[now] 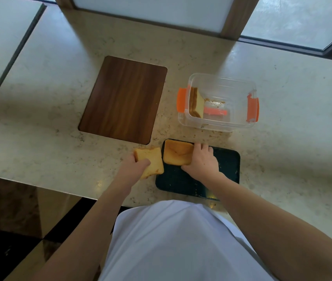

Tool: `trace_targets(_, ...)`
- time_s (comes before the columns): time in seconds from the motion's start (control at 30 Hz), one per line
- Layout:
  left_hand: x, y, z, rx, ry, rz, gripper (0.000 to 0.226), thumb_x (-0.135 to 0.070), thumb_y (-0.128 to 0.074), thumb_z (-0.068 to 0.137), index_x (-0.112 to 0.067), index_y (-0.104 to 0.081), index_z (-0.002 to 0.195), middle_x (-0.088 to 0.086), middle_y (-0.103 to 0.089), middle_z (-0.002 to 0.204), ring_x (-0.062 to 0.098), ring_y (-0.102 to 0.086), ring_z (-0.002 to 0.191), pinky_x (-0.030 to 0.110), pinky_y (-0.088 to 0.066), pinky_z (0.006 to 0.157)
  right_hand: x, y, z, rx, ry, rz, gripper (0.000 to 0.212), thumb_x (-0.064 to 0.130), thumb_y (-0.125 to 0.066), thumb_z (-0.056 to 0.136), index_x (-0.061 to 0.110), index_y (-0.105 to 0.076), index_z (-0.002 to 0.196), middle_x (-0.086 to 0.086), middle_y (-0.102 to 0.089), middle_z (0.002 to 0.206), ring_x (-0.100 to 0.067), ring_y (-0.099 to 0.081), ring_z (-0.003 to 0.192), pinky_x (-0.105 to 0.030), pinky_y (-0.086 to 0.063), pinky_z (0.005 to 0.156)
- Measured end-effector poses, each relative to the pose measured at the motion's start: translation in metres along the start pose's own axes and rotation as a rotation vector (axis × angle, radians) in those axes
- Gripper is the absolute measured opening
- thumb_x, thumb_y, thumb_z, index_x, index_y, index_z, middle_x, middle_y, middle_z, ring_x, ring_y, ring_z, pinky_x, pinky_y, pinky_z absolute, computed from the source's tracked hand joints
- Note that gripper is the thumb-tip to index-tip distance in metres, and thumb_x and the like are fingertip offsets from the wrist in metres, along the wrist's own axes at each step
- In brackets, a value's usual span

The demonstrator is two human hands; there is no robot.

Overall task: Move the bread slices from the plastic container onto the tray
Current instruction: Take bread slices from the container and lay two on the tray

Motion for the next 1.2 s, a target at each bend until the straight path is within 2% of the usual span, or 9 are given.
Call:
trace_targets(0.17, 0.003, 0.002, -0.004, 0.000, 0.003, -0.008, 0.056, -0.027, -0.067, 0.091, -0.017, -0.049, 0.143, 0.008, -0.061, 0.128, 0.030, -0.062, 0.114, 0.055, -0.056, 0.098, 0.018, 0.006, 0.001, -0.080, 0.082, -0.072, 0.096, 0.056, -0.082, 0.066, 0.009, -0.040, 0.139, -0.016, -0.048, 0.135, -0.037, -0.046, 0.122, -0.048, -0.049, 0.092)
trace_targets(0.27, 0.004, 0.000, -0.007, 0.016, 0.007, -0.042, 0.060, -0.025, -0.067, 0.092, -0.017, -0.045, 0.147, 0.009, -0.059, 0.134, 0.032, -0.061, 0.118, 0.054, -0.056, 0.098, 0.029, 0.010, -0.001, -0.137, 0.148, 0.097, 0.062, 0.044, -0.071, 0.081, 0.011, -0.049, 0.129, -0.011, -0.053, 0.124, -0.029, -0.052, 0.111, -0.043, -0.052, 0.087)
trace_targets(0.37, 0.005, -0.008, -0.011, 0.059, 0.043, -0.076, 0.064, -0.023, -0.068, 0.093, -0.014, -0.041, 0.150, 0.012, -0.056, 0.138, 0.034, -0.061, 0.119, 0.053, -0.059, 0.095, 0.024, 0.007, -0.011, 0.032, 0.099, 0.457, 0.029, 0.036, -0.058, 0.092, 0.017, -0.059, 0.114, -0.002, -0.066, 0.107, -0.011, -0.060, 0.085, -0.028, -0.051, 0.066)
trace_targets(0.43, 0.006, -0.015, -0.015, 0.085, 0.043, -0.069, 0.062, -0.021, -0.067, 0.094, -0.012, -0.041, 0.150, 0.014, -0.057, 0.139, 0.035, -0.061, 0.120, 0.054, -0.059, 0.095, 0.009, 0.001, -0.022, 0.081, 0.044, 0.508, 0.022, 0.031, -0.057, 0.093, 0.020, -0.061, 0.112, 0.002, -0.068, 0.102, -0.007, -0.061, 0.081, -0.022, -0.046, 0.062)
trace_targets(0.63, 0.013, -0.021, -0.017, 0.110, 0.048, -0.050, 0.063, -0.020, -0.065, 0.096, -0.012, -0.038, 0.152, 0.015, -0.054, 0.143, 0.036, -0.059, 0.122, 0.055, -0.057, 0.097, -0.030, -0.007, -0.039, 0.162, -0.128, 0.585, 0.020, 0.032, -0.060, 0.095, 0.020, -0.063, 0.111, 0.003, -0.068, 0.099, -0.014, -0.065, 0.090, -0.035, -0.058, 0.081)
trace_targets(0.77, 0.011, -0.028, -0.017, 0.135, 0.057, -0.049, 0.062, -0.018, -0.066, 0.095, -0.011, -0.040, 0.151, 0.016, -0.056, 0.141, 0.036, -0.062, 0.119, 0.053, -0.059, 0.096, -0.023, -0.004, -0.045, 0.397, -0.172, 0.908, 0.030, 0.044, -0.064, 0.093, 0.022, -0.066, 0.113, 0.002, -0.074, 0.100, -0.012, -0.071, 0.090, -0.028, -0.058, 0.076)
trace_targets(0.87, 0.010, -0.041, -0.019, 0.180, 0.065, -0.013, 0.062, -0.017, -0.067, 0.094, -0.008, -0.042, 0.150, 0.016, -0.059, 0.137, 0.034, -0.063, 0.117, 0.051, -0.059, 0.095, -0.021, -0.010, -0.051, 0.501, -0.164, 1.045, 0.034, 0.050, -0.070, 0.086, 0.026, -0.070, 0.110, 0.006, -0.078, 0.098, -0.010, -0.073, 0.093, -0.029, -0.060, 0.083)
trace_targets(1.03, 0.016, -0.059, -0.017, 0.154, -0.030, 0.152, 0.044, -0.022, -0.067, 0.093, -0.013, -0.054, 0.134, 0.006, -0.063, 0.126, 0.021, -0.061, 0.105, 0.037, -0.051, 0.085, -0.034, -0.025, -0.059, 0.398, -0.253, 1.018, 0.024, 0.033, -0.073, 0.089, 0.023, -0.068, 0.110, 0.000, -0.074, 0.099, -0.011, -0.070, 0.089, -0.022, -0.059, 0.072)
trace_targets(1.2, 0.017, -0.063, -0.012, 0.065, -0.116, 0.200, 0.057, -0.020, -0.069, 0.090, -0.010, -0.042, 0.139, 0.009, -0.059, 0.125, 0.025, -0.061, 0.111, 0.045, -0.054, 0.096, -0.037, -0.032, -0.063, 0.322, -0.275, 0.947, 0.029, 0.026, -0.068, 0.094, 0.016, -0.064, 0.121, 0.001, -0.070, 0.100, -0.011, -0.067, 0.088, -0.023, -0.057, 0.069)
Point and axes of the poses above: each hand's wrist, its own z-axis towards the middle knuckle, its own y-axis out of the back of the hand, x = y × z, the point moved 1 cm from there along z, towards the middle knuckle
